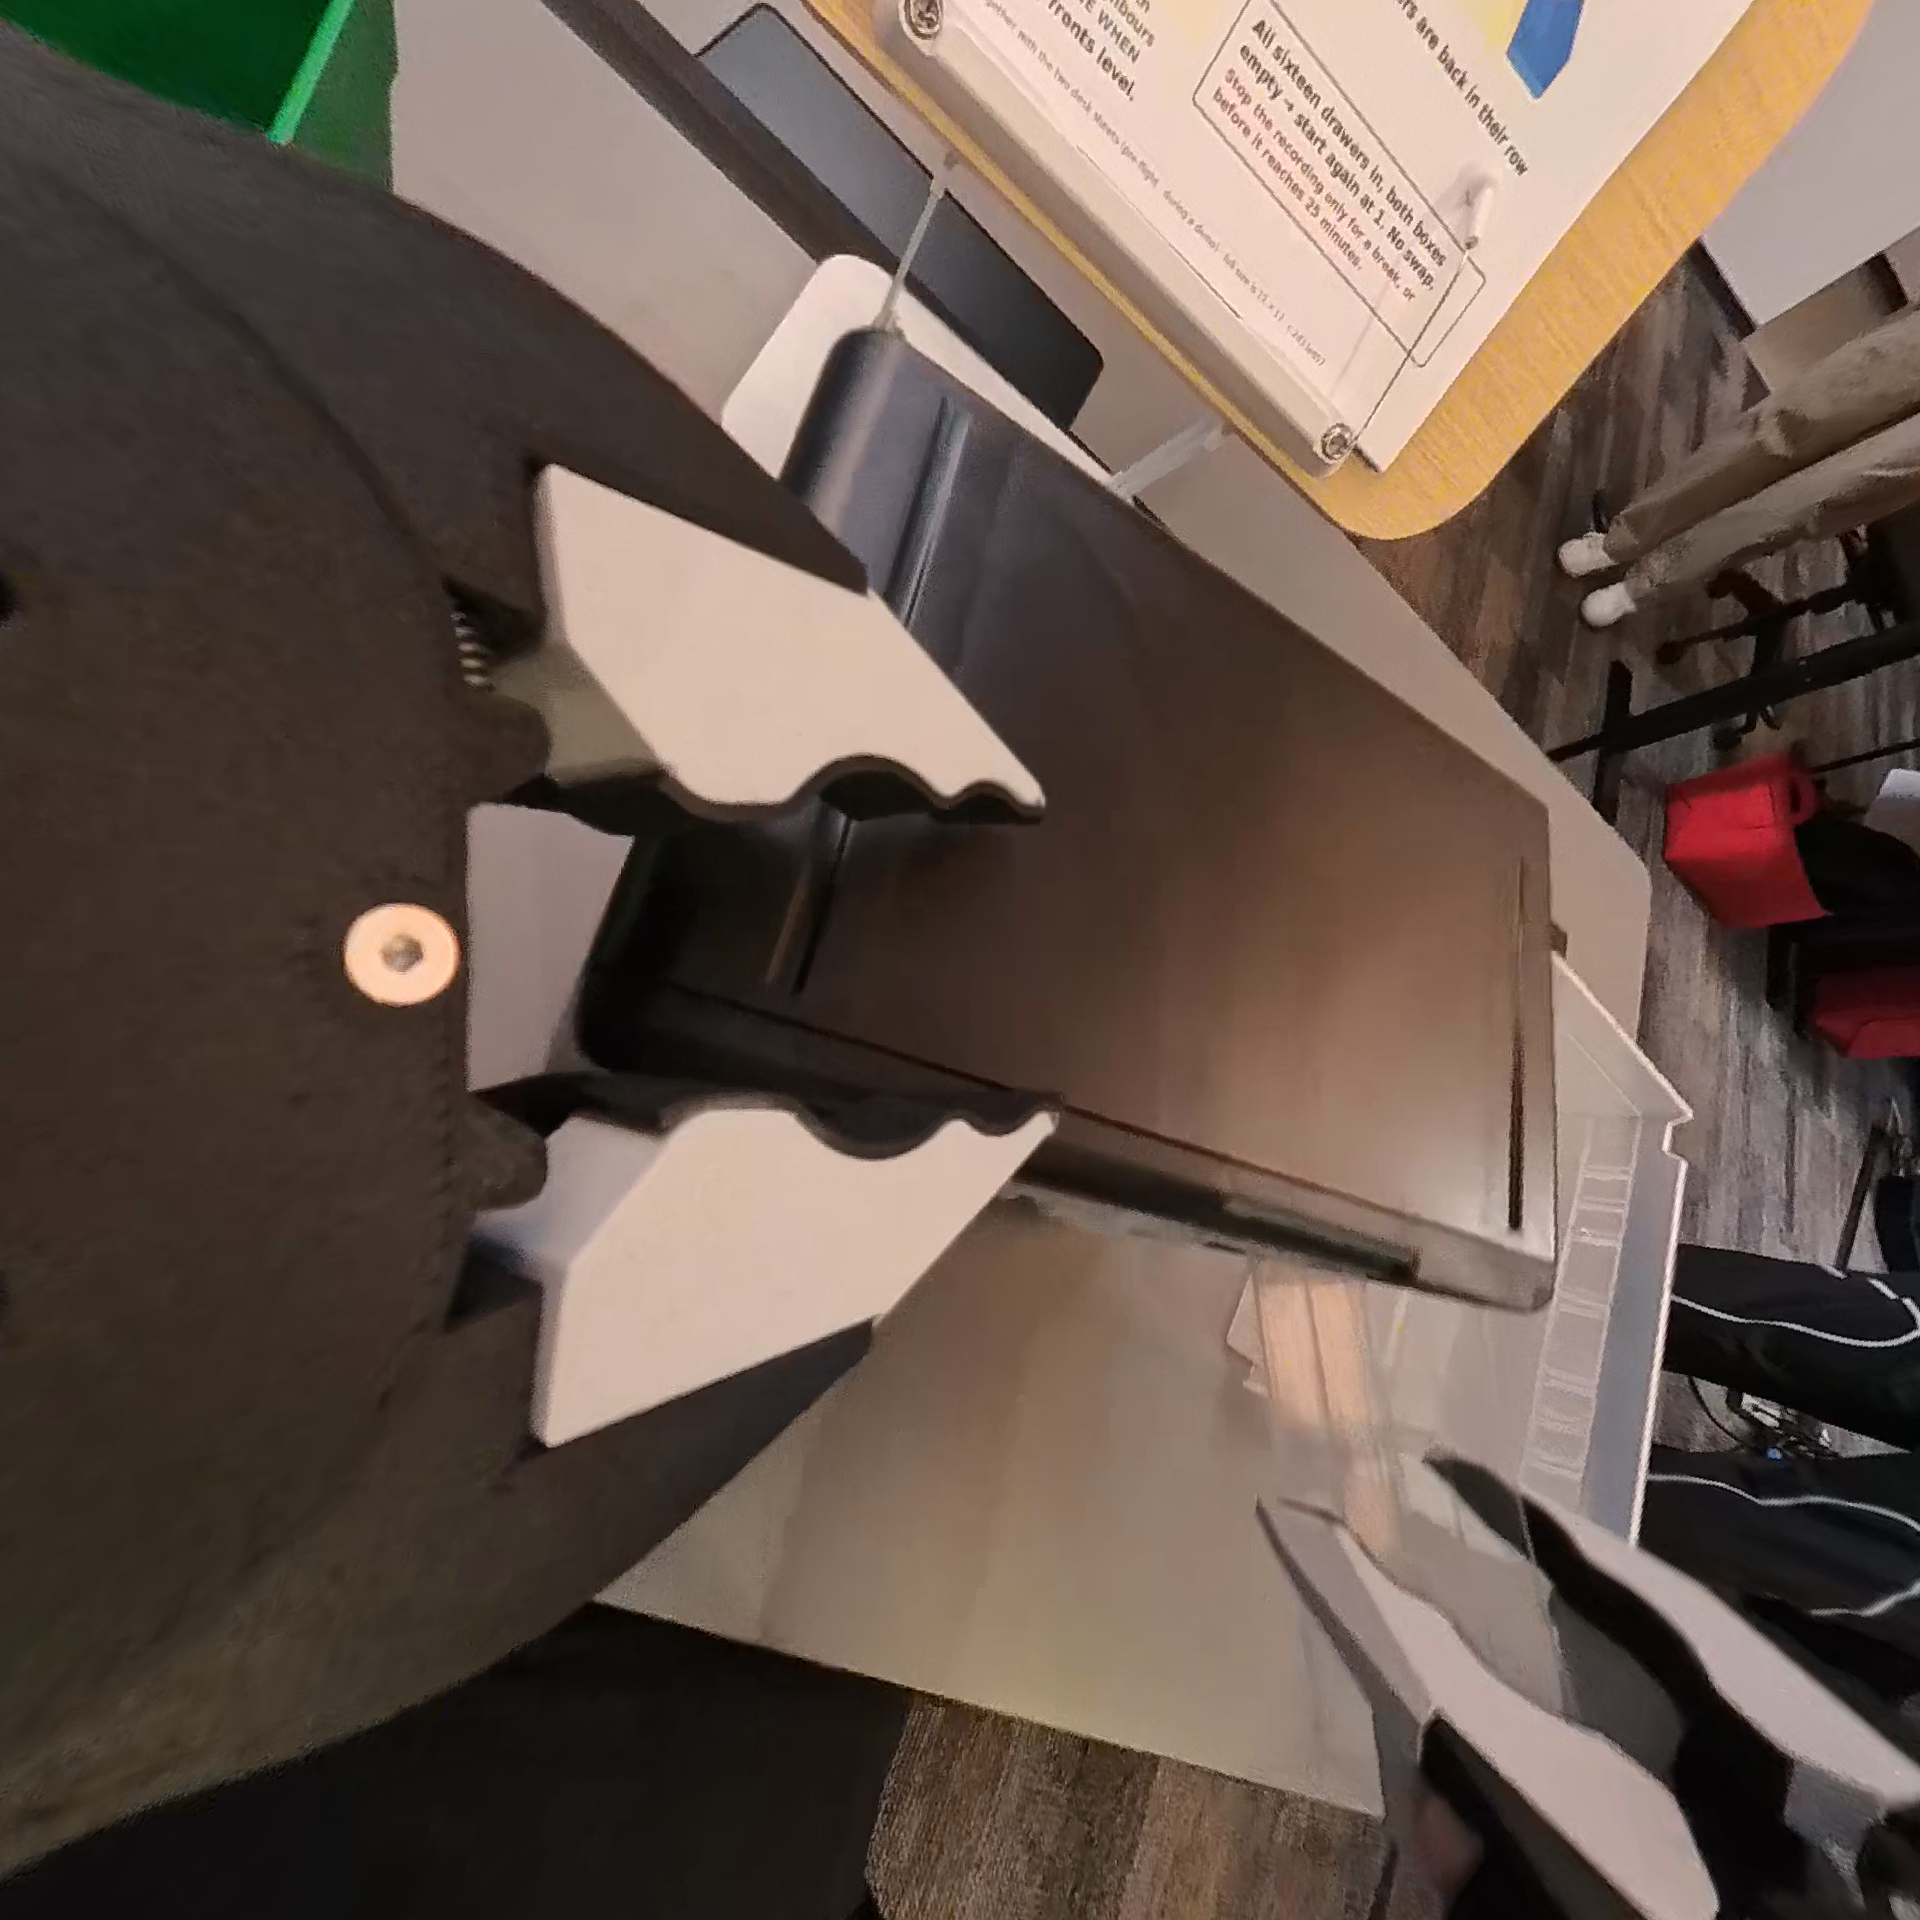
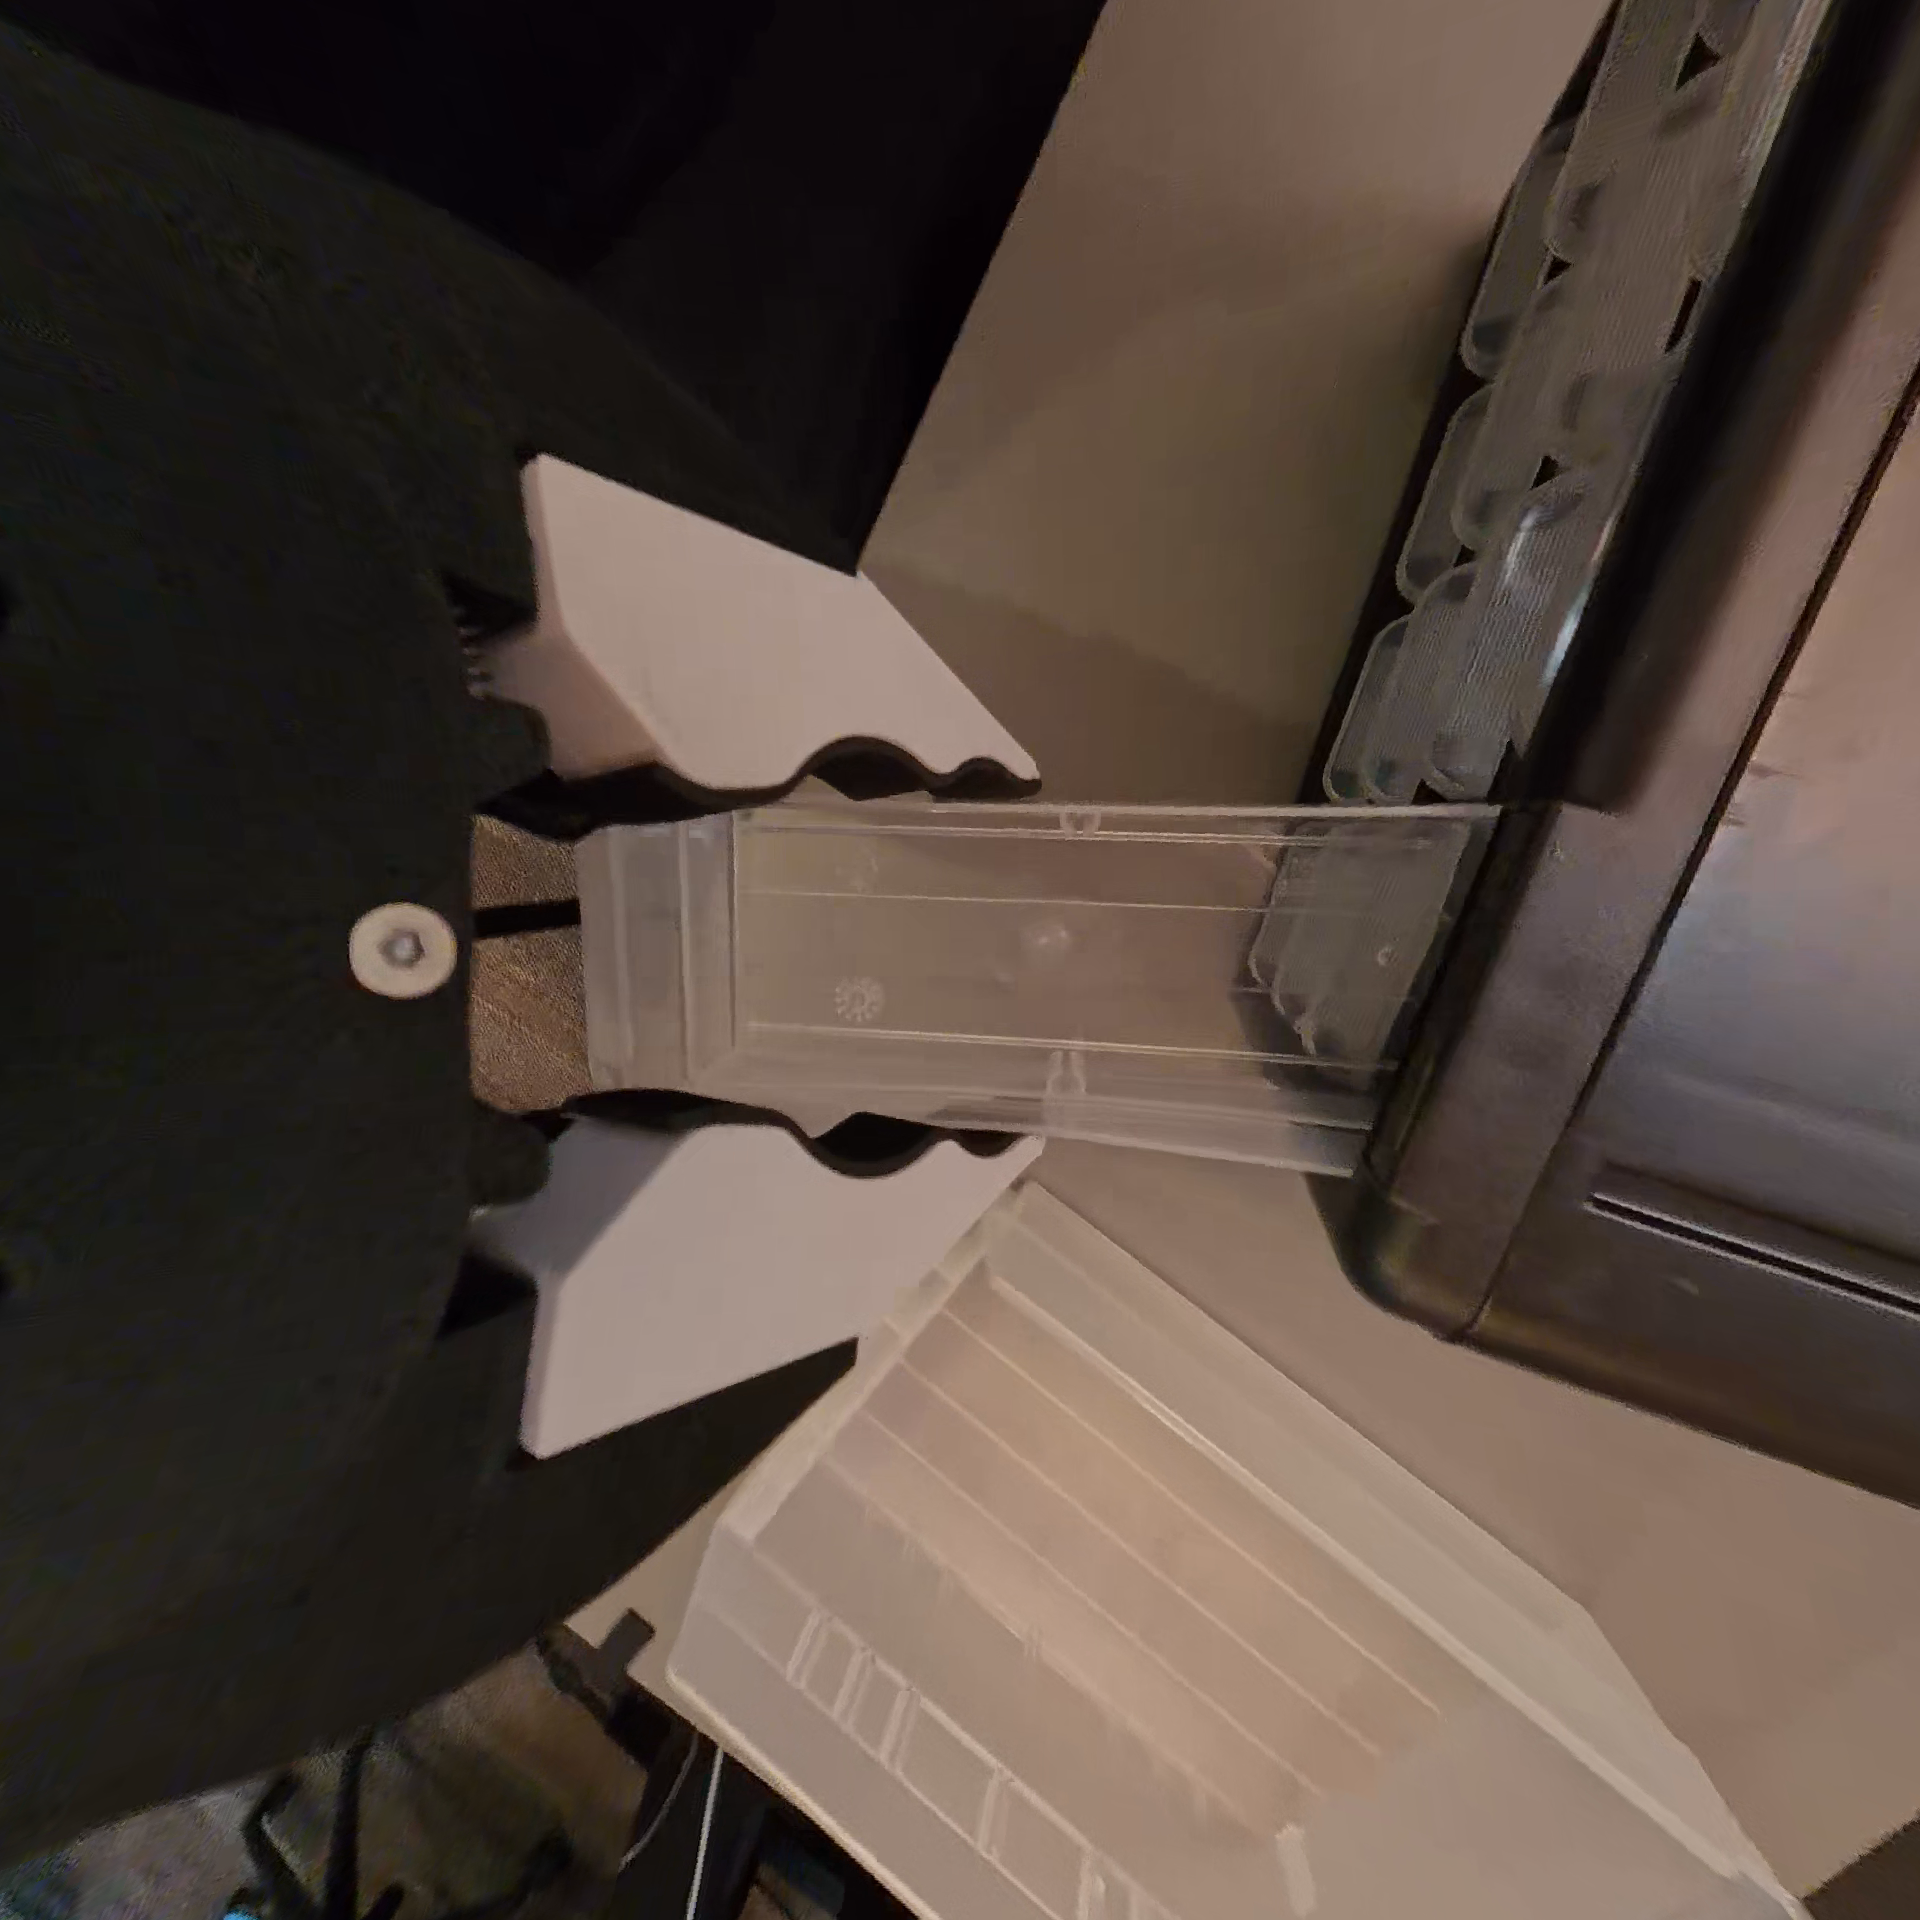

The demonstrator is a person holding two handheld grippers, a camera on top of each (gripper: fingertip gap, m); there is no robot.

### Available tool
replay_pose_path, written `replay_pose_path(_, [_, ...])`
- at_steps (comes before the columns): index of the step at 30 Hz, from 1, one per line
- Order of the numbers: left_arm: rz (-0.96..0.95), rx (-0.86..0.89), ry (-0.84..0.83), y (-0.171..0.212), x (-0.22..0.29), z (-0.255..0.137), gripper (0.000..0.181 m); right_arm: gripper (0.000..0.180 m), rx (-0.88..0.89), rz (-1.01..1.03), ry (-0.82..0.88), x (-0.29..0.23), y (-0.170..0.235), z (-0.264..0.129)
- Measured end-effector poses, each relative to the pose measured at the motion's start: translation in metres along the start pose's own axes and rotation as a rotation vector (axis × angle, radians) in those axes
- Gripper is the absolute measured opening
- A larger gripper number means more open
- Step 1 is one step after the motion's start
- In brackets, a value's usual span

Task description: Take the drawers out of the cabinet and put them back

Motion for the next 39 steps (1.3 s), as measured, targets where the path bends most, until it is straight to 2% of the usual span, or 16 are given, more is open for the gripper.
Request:
replay_pose_path(3, [0.002,-0.027,0.012,0.000,0.003,-0.002,0.042,0.059,0.020,-0.045,0.000,0.012,-0.016,0.008])
replay_pose_path(8, [0.086,-0.024,-0.070,-0.002,-0.005,0.002,0.049,0.060,0.061,-0.082,-0.016,0.022,-0.045,0.023])
replay_pose_path(10, [0.107,-0.016,-0.064,-0.003,-0.009,0.004,0.052,0.059,0.020,-0.091,0.016,0.020,-0.048,0.022])
replay_pose_path(12, [0.113,-0.011,-0.021,-0.002,-0.007,0.006,0.044,0.059,-0.080,-0.122,0.053,0.019,-0.049,0.021])
replay_pose_path(15, [0.166,-0.010,-0.043,-0.004,-0.002,0.009,0.035,0.058,-0.179,-0.115,0.037,0.019,-0.051,0.019])
replay_pose_path(24, [0.176,0.003,-0.064,-0.005,0.001,0.009,0.033,0.059,0.050,-0.014,0.072,0.009,-0.032,0.024])
replay_pose_path(27, [0.166,0.004,-0.068,-0.005,-0.001,0.009,0.028,0.068,0.040,-0.049,0.085,0.010,-0.030,0.029])
replay_pose_path(28, [0.167,0.002,-0.068,-0.005,-0.001,0.009,0.028,0.082,0.022,-0.064,0.095,0.012,-0.031,0.031])
replay_pose_path(29, [0.166,0.000,-0.068,-0.005,-0.001,0.009,0.028,0.088,0.014,-0.078,0.106,0.014,-0.035,0.033])
replay_pose_path(32, [0.165,0.001,-0.069,-0.005,-0.001,0.009,0.028,0.065,0.062,-0.076,0.062,0.012,-0.055,0.040])
replay_pose_path(39, [0.164,0.003,-0.073,-0.006,-0.001,0.009,0.028,0.059,0.074,-0.003,-0.006,0.008,-0.052,0.038])
Point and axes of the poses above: each gripper's, where its closed fingertips meet, z out along the fingers, y out of its underside, x = y × z across the jaws, the point moved 4 cm from there along -z, back along the fingers, and after that the axes turned 4 degrees about -y, right-handed, at the moved point
